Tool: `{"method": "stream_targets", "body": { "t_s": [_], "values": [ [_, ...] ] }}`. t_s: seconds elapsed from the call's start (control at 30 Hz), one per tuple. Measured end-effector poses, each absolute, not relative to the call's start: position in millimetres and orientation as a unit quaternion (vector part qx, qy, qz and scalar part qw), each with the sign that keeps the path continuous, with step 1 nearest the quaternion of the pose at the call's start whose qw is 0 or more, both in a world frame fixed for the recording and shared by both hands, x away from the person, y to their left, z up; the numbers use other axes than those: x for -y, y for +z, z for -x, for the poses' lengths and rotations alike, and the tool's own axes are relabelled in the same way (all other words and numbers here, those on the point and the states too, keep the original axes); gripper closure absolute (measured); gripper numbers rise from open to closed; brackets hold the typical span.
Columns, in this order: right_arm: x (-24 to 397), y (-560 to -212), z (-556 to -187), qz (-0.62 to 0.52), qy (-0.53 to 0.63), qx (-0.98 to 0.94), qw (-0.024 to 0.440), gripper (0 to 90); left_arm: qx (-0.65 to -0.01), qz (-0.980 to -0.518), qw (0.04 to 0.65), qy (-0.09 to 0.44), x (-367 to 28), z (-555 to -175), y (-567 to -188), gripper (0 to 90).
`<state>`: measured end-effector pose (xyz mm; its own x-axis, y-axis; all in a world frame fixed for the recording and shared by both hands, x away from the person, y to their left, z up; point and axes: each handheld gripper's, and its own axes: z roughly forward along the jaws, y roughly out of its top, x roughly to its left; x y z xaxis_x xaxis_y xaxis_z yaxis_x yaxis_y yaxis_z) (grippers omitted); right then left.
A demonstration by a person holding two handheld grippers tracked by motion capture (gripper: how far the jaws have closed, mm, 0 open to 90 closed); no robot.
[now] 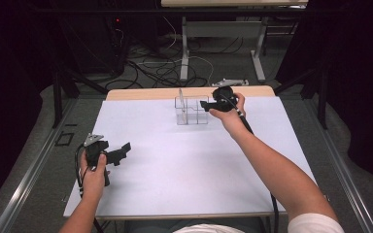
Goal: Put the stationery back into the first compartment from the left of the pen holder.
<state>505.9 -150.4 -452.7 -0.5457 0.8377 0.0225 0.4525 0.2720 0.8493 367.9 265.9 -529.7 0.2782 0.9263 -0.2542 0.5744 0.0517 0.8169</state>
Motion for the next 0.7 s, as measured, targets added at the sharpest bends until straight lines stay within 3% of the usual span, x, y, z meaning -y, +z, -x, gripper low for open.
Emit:
{"method": "stream_targets", "body": {
  "t_s": [0.37, 0.7],
  "values": [
    [181.0, -472.7, -465.2, -0.424, 0.441, -0.769, 0.185, 35.1, -0.570, -0.660, 0.448, 0.196, -266.3, -367.7, -529.9, 2.8],
    [200.6, -495.2, -428.1, -0.416, 0.432, -0.773, 0.208, 24.6, -0.572, -0.659, 0.448, 0.195, -265.6, -367.5, -530.2, 2.8]
  ]
}}
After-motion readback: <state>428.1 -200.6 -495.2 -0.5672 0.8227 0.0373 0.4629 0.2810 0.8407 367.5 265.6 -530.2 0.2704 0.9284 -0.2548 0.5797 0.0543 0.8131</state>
